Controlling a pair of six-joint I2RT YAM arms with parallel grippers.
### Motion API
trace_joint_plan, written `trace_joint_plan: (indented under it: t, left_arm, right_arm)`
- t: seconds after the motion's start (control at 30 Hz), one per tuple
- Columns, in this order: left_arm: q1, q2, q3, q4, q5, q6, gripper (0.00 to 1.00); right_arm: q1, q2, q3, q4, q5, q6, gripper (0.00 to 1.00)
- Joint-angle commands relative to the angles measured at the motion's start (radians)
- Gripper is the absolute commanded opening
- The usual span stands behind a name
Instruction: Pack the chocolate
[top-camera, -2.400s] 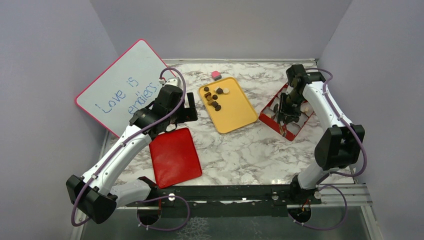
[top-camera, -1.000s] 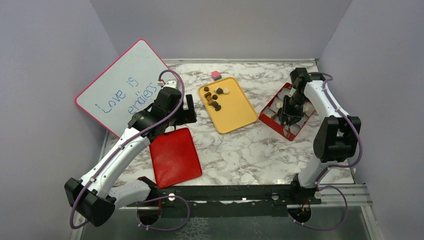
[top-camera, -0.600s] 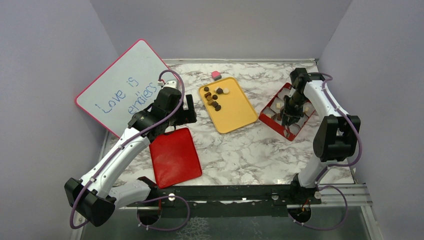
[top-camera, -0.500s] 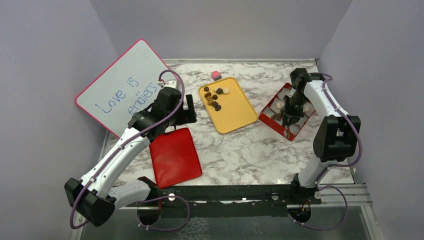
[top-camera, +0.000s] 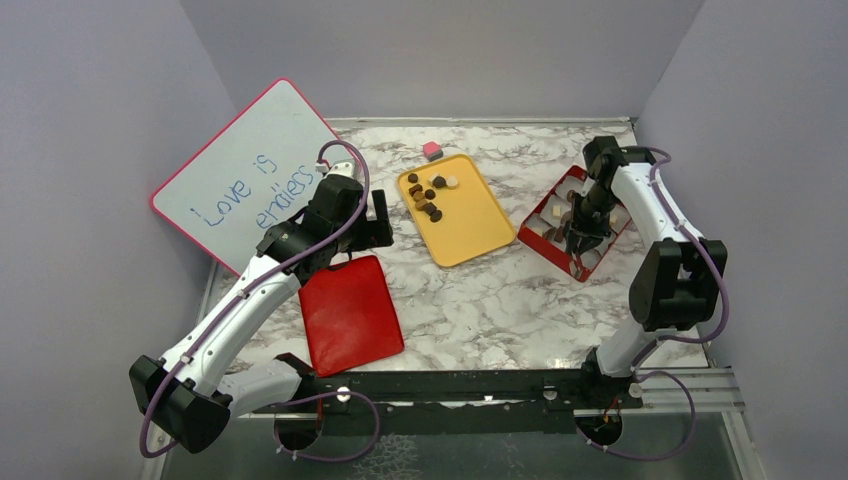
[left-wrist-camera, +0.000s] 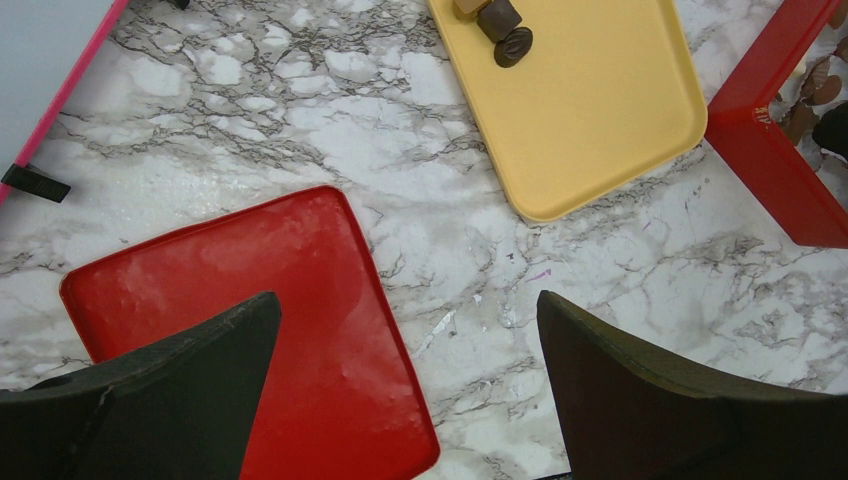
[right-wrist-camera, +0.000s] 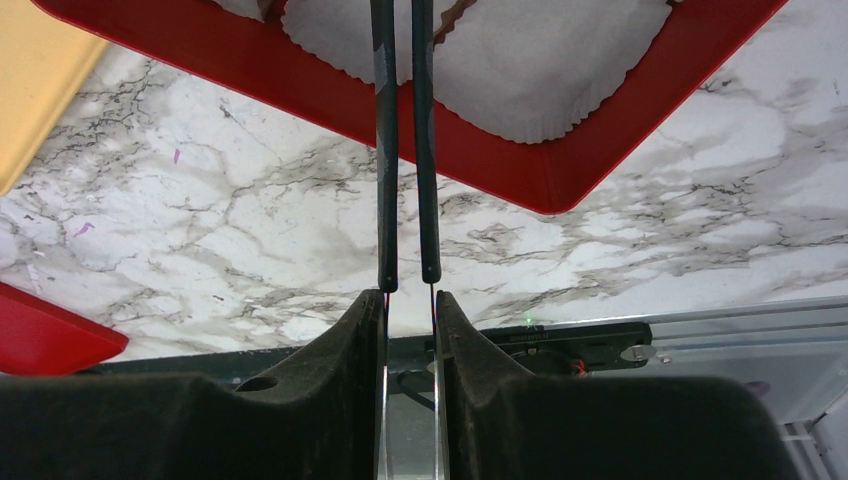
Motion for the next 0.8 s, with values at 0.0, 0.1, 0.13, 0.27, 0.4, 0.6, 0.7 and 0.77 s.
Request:
trace_joint_plan:
  t: [0.0, 0.1, 0.13, 0.27, 0.4, 0.6, 0.7, 0.77]
  left_arm:
    - [-0.003, -0.006, -0.015, 0.014, 0.001, 0.009, 0.99]
    - [-0.004, -0.01, -0.018, 0.015, 0.001, 0.009, 0.99]
    - [-0.004, -0.01, -0.018, 0.015, 0.003, 0.01, 0.99]
    - [-0.004, -0.009, -0.014, 0.016, 0.005, 0.013, 0.99]
    - [-0.004, -0.011, -0.011, 0.016, 0.012, 0.008, 0.99]
    - [-0.004, -0.017, -0.008, 0.015, 0.014, 0.02, 0.99]
    - [-0.004, -0.015, -0.007, 0.014, 0.023, 0.022, 0.99]
    - [-0.004, -0.013, -0.007, 0.015, 0.026, 0.02, 0.99]
  right_arm:
    - [-0.006, -0.036, 0.002, -0.036, -0.028, 0.021, 0.26]
    - [-0.005, -0.022, 0.076, -0.013, -0.005, 0.008, 0.27]
    - [-0.005, -0.012, 0.099, -0.005, -0.002, 0.004, 0.27]
    - [-0.005, 0.049, 0.151, 0.005, -0.018, 0.005, 0.27]
    - [-0.006, 0.079, 0.144, 0.042, -0.056, 0.014, 0.27]
    - [-0.005, 0.132, 0.189, 0.078, -0.093, 0.011, 0.27]
    - [-0.005, 0.149, 0.19, 0.081, -0.097, 0.021, 0.27]
    - [-0.006, 0.154, 0.176, 0.08, -0.103, 0.028, 0.27]
